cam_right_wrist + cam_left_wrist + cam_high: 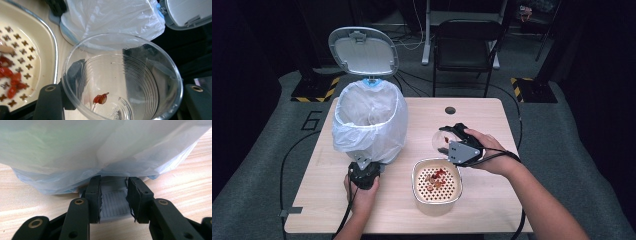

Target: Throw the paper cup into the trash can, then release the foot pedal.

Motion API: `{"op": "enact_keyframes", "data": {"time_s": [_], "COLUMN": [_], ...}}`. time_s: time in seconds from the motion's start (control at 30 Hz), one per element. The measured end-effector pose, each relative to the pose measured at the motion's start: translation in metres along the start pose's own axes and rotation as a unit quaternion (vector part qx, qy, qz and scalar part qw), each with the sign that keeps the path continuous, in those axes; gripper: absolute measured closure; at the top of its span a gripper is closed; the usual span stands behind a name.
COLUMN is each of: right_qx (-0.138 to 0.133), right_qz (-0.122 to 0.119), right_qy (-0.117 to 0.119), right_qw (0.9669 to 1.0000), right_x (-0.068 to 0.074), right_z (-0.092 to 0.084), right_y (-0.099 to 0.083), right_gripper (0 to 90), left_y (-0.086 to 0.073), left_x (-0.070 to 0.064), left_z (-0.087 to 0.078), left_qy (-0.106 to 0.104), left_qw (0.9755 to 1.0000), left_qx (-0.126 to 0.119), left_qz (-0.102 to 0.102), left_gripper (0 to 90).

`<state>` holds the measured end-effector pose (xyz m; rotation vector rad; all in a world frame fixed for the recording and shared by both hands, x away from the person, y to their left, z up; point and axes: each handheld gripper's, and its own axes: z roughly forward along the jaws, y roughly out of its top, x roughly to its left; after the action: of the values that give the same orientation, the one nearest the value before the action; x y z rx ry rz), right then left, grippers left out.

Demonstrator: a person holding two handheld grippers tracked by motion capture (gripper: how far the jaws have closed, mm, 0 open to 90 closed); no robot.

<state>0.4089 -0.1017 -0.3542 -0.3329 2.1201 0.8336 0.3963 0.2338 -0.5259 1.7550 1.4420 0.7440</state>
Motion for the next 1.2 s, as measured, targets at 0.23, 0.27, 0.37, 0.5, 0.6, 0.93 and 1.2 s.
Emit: {"op": "enact_keyframes", "data": {"time_s": [0.23,0.27,0.37,0.5,0.6,0.93,1.2], "right_qx": [-0.017,-0.021,-0.028,-0.038,-0.043,-0.061,-0.066], "right_qz": [0.074,0.086,0.115,0.163,0.195,0.286,0.335], "right_qy": [0.038,0.043,0.055,0.071,0.083,0.108,0.117], "right_qw": [0.9964,0.9952,0.9914,0.9834,0.9763,0.9501,0.9327], "right_x": [-0.010,-0.012,-0.017,-0.026,-0.033,-0.055,-0.074], "right_z": [0.001,0.002,0.004,0.006,0.008,0.009,0.010], "right_y": [-0.005,-0.005,-0.006,-0.005,-0.005,-0.003,0.007], "right_gripper": [33.8,33.8,33.7,33.6,33.7,33.6,33.7], "left_y": [0.000,0.000,0.000,0.000,0.000,0.000,0.000], "left_x": [0.000,0.000,0.000,0.000,0.000,0.000,0.000], "left_z": [0.000,0.000,0.000,0.000,0.000,0.000,-0.001], "left_qy": [0.000,0.000,0.000,0.000,-0.001,0.001,-0.002], "left_qw": [1.0000,1.0000,1.0000,1.0000,1.0000,1.0000,1.0000], "left_qx": [0.000,0.000,0.000,0.000,0.001,-0.003,0.004], "left_qz": [0.000,0.000,0.000,0.000,-0.001,0.000,0.000], "left_gripper": [63.9,63.9,63.9,63.9,63.9,63.9,63.9]}}
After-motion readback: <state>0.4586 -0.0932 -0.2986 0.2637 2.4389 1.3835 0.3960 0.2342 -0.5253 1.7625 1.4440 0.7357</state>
